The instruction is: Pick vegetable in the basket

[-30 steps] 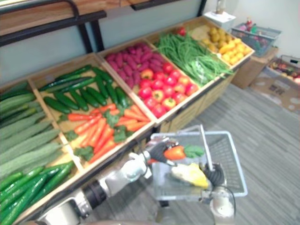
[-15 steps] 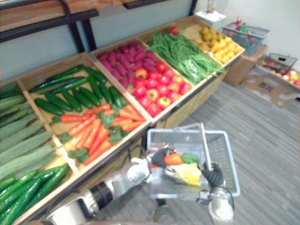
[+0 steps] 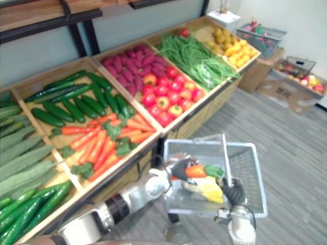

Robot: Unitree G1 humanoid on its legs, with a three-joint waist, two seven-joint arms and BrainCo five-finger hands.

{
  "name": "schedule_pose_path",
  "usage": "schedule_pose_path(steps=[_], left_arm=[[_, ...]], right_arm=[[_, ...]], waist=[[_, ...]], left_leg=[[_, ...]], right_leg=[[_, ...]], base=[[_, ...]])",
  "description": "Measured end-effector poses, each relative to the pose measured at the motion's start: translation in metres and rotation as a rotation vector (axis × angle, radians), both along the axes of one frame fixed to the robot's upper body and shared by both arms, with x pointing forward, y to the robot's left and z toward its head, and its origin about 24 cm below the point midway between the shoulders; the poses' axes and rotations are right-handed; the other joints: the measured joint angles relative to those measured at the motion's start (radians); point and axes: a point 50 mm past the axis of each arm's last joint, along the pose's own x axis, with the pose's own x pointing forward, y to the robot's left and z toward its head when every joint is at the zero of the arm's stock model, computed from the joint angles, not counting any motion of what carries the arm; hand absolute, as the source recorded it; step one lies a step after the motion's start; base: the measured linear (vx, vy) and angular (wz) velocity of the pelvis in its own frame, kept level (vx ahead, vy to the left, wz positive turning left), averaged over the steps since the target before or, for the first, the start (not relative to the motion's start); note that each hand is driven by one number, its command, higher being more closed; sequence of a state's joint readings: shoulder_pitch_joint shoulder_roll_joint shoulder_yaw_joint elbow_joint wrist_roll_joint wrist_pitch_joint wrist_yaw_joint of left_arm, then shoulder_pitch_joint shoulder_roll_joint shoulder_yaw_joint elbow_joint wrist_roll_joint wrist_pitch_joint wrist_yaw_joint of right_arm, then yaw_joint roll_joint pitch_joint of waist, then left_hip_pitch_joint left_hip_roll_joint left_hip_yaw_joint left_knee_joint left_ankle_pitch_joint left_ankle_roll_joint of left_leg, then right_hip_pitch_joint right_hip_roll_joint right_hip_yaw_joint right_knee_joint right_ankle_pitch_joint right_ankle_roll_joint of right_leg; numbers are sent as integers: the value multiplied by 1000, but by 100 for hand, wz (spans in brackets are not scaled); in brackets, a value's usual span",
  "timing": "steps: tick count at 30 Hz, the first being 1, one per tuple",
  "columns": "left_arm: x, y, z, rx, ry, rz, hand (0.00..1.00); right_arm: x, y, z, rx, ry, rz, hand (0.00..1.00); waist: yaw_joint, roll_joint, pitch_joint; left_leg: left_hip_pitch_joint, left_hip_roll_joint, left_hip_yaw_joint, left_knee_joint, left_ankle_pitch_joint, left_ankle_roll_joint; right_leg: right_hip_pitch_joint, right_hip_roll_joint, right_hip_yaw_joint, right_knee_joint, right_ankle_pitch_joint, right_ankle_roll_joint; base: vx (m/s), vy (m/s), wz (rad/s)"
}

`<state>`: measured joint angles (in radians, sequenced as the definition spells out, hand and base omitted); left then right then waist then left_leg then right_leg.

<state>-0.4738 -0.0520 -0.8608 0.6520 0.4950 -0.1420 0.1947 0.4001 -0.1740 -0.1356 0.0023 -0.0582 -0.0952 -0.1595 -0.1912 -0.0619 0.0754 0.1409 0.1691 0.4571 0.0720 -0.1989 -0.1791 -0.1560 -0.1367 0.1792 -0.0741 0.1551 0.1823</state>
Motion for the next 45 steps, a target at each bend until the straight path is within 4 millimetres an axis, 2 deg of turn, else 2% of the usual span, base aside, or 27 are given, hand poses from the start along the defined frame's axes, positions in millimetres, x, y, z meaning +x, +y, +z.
schedule_pose_path(steps=[8,20,23,26,27,28,30,33,34,35,37,38,41,45], left_arm=[[-13,-19,4,-21,6,-64,0],[-17,-21,2,-15,11,-86,0],[-13,-16,4,-26,6,-68,0],[0,9,18,-156,16,31,0],[6,33,28,-317,74,132,0],[6,36,30,-345,83,147,0],[5,69,34,-519,147,266,0],[-10,127,26,-751,243,488,0],[-16,144,23,-805,265,551,0],[-23,166,16,-843,276,645,0],[-36,191,2,-860,295,769,0],[-49,209,-9,-847,315,864,0],[-67,225,-24,-811,348,963,0],[-81,229,-41,-777,402,1029,0]], right_arm=[[-3,2,-1,1,7,5,100],[-5,7,-5,32,14,-12,100],[-6,6,-9,35,30,-16,100],[-10,2,-16,34,63,-38,100],[-14,-4,-21,30,89,-64,100],[-15,-4,-22,30,94,-69,100],[-21,-10,-30,31,133,-99,100],[-32,-16,-44,32,206,-134,100],[-35,-16,-49,39,227,-150,100],[-38,-17,-53,47,246,-171,100],[-40,-18,-58,47,270,-179,100],[-43,-19,-62,47,291,-187,100],[-43,-19,-66,57,306,-187,100],[-43,-18,-67,65,312,-178,100]], waist=[[1,0,0],[2,0,0],[5,1,0],[7,1,-1],[12,3,-2],[13,3,-2],[28,4,-3],[44,6,-18],[58,5,-24],[67,3,-26],[80,4,-37],[89,5,-46],[100,6,-59],[120,17,-69]], left_leg=[[0,1,-4,0,0,0],[-14,0,-14,1,0,1],[-17,-1,-22,1,1,2],[-23,-1,-33,2,2,4],[-31,-1,-45,5,3,6],[-33,-1,-48,6,4,6],[-36,-1,-62,9,5,8],[-50,-1,-93,15,5,9],[-53,-1,-98,16,5,9],[-53,-1,-110,18,6,9],[-54,-1,-117,20,6,10],[-55,-1,-128,22,6,10],[-69,-2,-155,37,7,11],[-71,0,-169,42,8,13]], right_leg=[[3,-5,-3,0,0,1],[2,-8,-10,0,-1,1],[2,-9,-16,0,-1,2],[5,-9,-26,0,-1,2],[5,-11,-35,0,-1,2],[5,-12,-37,0,-1,2],[11,-16,-51,-2,-1,2],[29,-24,-79,-15,-1,2],[30,-25,-84,-16,-1,2],[41,-27,-93,-19,-1,2],[48,-29,-104,-25,-1,1],[57,-32,-116,-28,-1,1],[62,-39,-140,-29,-1,1],[75,-41,-154,-29,-1,0]], base=[[0,0,0],[0,0,1],[4,-4,6],[10,-18,11],[-1,-23,14],[3,-23,23],[10,-22,19],[9,-23,24],[19,-28,29],[14,-24,20],[7,-18,19],[8,-18,20],[1,-21,25],[-28,-21,10]])
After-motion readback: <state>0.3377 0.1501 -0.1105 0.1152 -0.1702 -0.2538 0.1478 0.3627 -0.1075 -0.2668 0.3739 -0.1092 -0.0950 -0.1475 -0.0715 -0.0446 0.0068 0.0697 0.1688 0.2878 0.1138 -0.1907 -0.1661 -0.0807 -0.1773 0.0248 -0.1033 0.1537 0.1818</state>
